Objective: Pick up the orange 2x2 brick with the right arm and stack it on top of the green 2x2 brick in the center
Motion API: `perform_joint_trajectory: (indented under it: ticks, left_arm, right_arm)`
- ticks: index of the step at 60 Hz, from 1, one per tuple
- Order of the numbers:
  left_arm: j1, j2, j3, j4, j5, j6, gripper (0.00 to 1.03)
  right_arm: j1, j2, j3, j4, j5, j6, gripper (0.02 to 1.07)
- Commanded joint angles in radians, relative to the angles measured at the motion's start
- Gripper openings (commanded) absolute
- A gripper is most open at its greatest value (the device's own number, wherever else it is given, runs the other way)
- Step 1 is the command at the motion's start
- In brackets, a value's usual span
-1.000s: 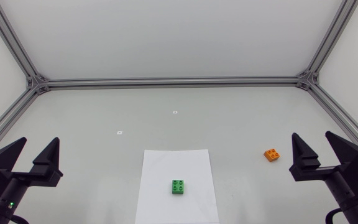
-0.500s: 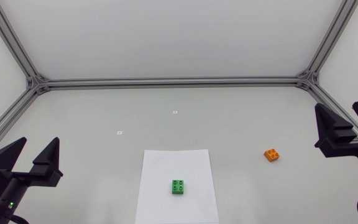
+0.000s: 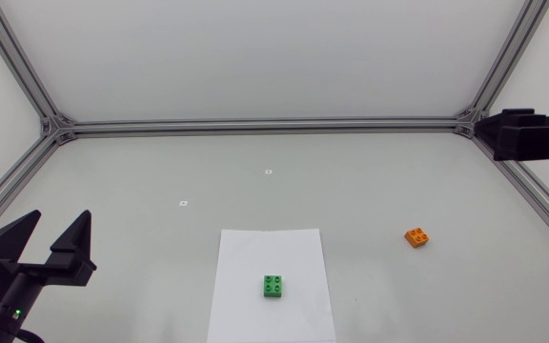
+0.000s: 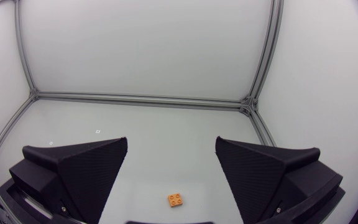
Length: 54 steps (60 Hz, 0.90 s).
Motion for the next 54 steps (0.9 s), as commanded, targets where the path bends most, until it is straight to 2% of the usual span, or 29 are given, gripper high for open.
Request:
perform_joint_trajectory:
  ticks: [1,7,11,18,36,40,54]
  left_arm:
    - [-0.001,-0.004,-0.041,-0.011,0.003,0.006,0.99]
    - [-0.001,-0.004,-0.041,-0.011,0.003,0.006,0.99]
    - [-0.001,-0.004,-0.041,-0.011,0.003,0.006,0.99]
    - [-0.001,-0.004,-0.041,-0.011,0.003,0.006,0.99]
    - [-0.001,-0.004,-0.041,-0.011,0.003,0.006,0.99]
    - [-0.001,-0.004,-0.041,-0.011,0.003,0.006,0.99]
    - [-0.001,-0.004,-0.041,-0.011,0.003,0.006,0.99]
  right_arm:
    - [-0.020,0.092,0.072,-0.067,-0.038,-0.027,1.03]
    - [-0.052,0.153,0.115,-0.123,-0.092,-0.027,1.02]
    - [-0.050,0.215,0.147,-0.169,-0.095,-0.053,1.02]
    - [-0.086,0.322,0.205,-0.228,-0.099,-0.211,1.02]
    - [-0.115,0.472,0.188,-0.253,-0.098,-0.464,1.02]
    - [-0.115,0.486,0.161,-0.221,-0.096,-0.487,1.02]
    - [-0.112,0.667,0.135,-0.227,-0.081,-0.533,1.02]
